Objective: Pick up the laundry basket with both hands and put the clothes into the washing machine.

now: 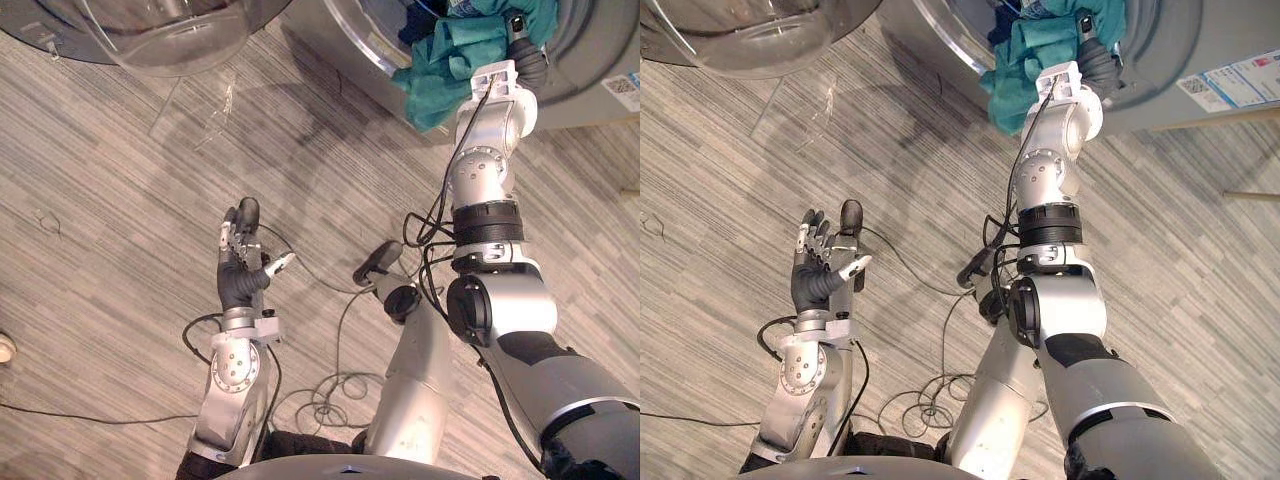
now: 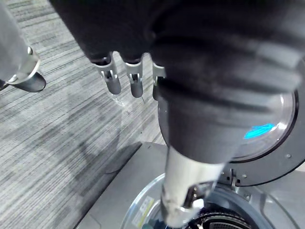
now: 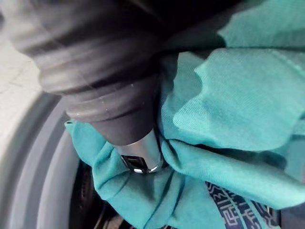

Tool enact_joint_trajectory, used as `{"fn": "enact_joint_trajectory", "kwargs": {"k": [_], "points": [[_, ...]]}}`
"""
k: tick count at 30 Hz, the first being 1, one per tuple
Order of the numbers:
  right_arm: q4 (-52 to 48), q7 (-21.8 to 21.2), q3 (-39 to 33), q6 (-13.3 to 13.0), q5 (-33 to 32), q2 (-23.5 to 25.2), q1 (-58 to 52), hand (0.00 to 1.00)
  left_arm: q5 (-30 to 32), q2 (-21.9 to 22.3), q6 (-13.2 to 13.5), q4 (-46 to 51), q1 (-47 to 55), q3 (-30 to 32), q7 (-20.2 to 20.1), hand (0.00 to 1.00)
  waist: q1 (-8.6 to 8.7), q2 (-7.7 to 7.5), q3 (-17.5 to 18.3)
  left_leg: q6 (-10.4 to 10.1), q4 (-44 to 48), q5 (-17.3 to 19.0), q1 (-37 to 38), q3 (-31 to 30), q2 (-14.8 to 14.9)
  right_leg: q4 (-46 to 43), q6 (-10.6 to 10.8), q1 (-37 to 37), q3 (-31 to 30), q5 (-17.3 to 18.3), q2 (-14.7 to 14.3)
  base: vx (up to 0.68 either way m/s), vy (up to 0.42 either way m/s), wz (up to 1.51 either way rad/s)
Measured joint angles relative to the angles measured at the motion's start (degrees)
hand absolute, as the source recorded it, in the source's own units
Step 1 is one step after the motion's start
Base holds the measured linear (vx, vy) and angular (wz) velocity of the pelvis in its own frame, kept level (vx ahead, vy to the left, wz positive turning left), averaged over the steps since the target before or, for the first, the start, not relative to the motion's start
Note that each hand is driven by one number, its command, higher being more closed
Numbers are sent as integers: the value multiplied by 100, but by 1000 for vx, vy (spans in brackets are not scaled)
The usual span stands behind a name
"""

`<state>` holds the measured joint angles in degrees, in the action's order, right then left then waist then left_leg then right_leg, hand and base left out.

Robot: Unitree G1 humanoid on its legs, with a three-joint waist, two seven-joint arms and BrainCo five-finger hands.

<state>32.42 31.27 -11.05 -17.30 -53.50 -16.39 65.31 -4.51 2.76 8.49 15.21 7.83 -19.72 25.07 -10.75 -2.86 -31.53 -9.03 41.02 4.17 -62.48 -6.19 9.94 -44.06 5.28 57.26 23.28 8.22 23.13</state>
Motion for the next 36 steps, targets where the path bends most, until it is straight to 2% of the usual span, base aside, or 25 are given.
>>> {"fn": "enact_joint_trajectory", "kwargs": {"k": [3,4,5,7,9,10,13,14,15,16,18,20,22,23,24,25,26,27,29,30,31,32,33,34,36], "points": [[53,88,-485,0,-11,-22,-107,100,15,-14,-33,108,14,-57,73,0,-33,0,0,81,38,36,-92,27,-63,266,87,-92,134,-174,57,76,68,3],[55,137,-531,0,-11,-63,-258,100,17,-20,-45,242,48,-48,96,0,-42,0,0,177,116,74,-98,47,-77,369,148,-164,162,-256,60,110,86,-7],[52,179,-551,0,-13,-76,-394,100,30,4,-45,340,61,-56,98,0,-42,0,2,209,216,214,-98,52,-90,500,91,-285,210,-273,54,127,106,-9],[42,187,-656,-4,-13,-117,-543,100,48,19,-50,439,66,-81,89,0,-24,3,6,306,378,365,-128,79,-116,538,159,-368,257,-361,106,103,91,-5],[-26,186,-741,-131,-12,-142,-637,100,138,28,-54,606,73,-12,111,0,-12,11,10,417,662,583,-242,119,-138,400,-27,-292,230,-476,159,109,75,-12],[-81,184,-722,-246,-12,-67,-660,100,138,53,-54,686,71,88,136,0,-11,11,10,459,830,690,-287,150,-97,278,-278,-195,247,-572,163,96,62,-31],[-123,147,-654,-193,-7,91,-696,100,136,62,-75,639,75,181,257,0,-31,14,12,581,913,931,-131,225,8,98,-338,-73,251,-629,157,69,16,-36],[-107,117,-528,-132,-7,194,-720,100,136,64,-76,590,74,188,288,0,-71,14,13,556,872,1010,44,301,146,120,-152,-45,331,-375,66,50,-58,-45],[-90,79,-470,-88,-5,251,-720,100,137,64,-74,544,73,188,295,0,-63,15,13,521,829,1033,142,353,193,263,-118,-76,436,-311,24,41,-104,-32],[-39,-15,-395,-33,12,419,-757,100,137,65,-72,351,23,187,296,0,-8,26,22,455,754,1095,386,467,207,576,-414,-297,584,-596,7,78,-125,-24],[-28,-20,-181,129,178,693,-820,100,136,70,-71,90,-26,208,287,0,37,92,51,338,617,1103,687,455,304,590,-499,-528,635,-569,-147,111,-126,-16],[-60,-1,-46,198,224,894,-996,100,130,69,-64,-32,-51,140,233,0,196,118,65,185,446,1007,1001,462,312,328,-541,-736,691,-309,-126,173,-200,25],[-48,58,-94,283,211,936,-1075,100,128,69,-45,-30,-53,130,203,0,187,119,65,161,341,977,1195,478,306,278,-512,-870,682,-141,-124,126,-148,27],[-13,130,-128,382,208,943,-1208,100,123,66,30,-29,-16,109,198,0,160,126,71,383,529,809,1255,467,253,189,-477,-1008,601,140,-92,104,-131,28],[-16,152,-126,388,208,944,-1265,100,123,64,49,-30,-14,114,192,0,145,126,71,595,731,649,1185,465,234,132,-467,-1033,572,197,-61,113,-132,28],[-17,150,-108,391,214,945,-1324,100,123,64,88,-24,-4,129,195,0,133,139,78,751,1070,281,1003,445,228,95,-477,-1075,555,246,-40,88,-92,13],[-36,152,-93,402,214,976,-1331,100,123,64,95,-26,0,141,154,0,144,162,90,844,1226,-11,855,435,236,96,-497,-1085,554,273,-46,95,-58,8],[-85,152,-93,402,217,1020,-1344,100,124,64,95,-27,-1,144,112,0,149,162,90,840,1244,-127,816,434,253,105,-512,-1083,550,280,-45,93,-20,4],[-224,184,-101,402,216,1140,-1351,100,125,59,94,-60,-5,122,45,0,159,163,91,1041,1500,-578,549,450,327,195,-612,-1090,541,250,-43,73,12,3],[-258,193,-100,396,217,1147,-1360,100,128,52,85,-151,-23,68,25,0,145,191,115,949,1301,-129,348,463,369,277,-634,-1075,558,228,-66,58,48,1],[-278,196,-89,344,222,1152,-1362,100,131,48,68,-213,-36,38,22,0,162,205,124,881,646,-28,409,448,368,310,-617,-1037,552,198,-66,92,101,-40],[-380,233,16,213,228,1208,-1371,100,135,42,11,-262,-15,-14,38,0,123,252,164,516,-833,-350,879,292,407,191,-481,-869,406,133,-210,70,85,-57],[-401,247,41,213,228,1235,-1372,100,135,40,8,-256,3,-16,40,0,103,260,169,249,-936,-362,955,266,439,133,-448,-828,344,127,-244,32,183,-62],[-531,256,42,164,244,1240,-1372,100,136,43,-28,-291,-146,-26,44,0,163,215,175,12,-687,-282,758,430,439,-10,-304,-616,173,140,-164,-11,158,-23],[-699,251,0,-26,338,1219,-1380,100,144,41,-39,-212,-170,-70,43,0,182,201,180,94,-331,-99,482,481,350,-178,-238,-316,-65,111,-60,3,137,-12]]}}
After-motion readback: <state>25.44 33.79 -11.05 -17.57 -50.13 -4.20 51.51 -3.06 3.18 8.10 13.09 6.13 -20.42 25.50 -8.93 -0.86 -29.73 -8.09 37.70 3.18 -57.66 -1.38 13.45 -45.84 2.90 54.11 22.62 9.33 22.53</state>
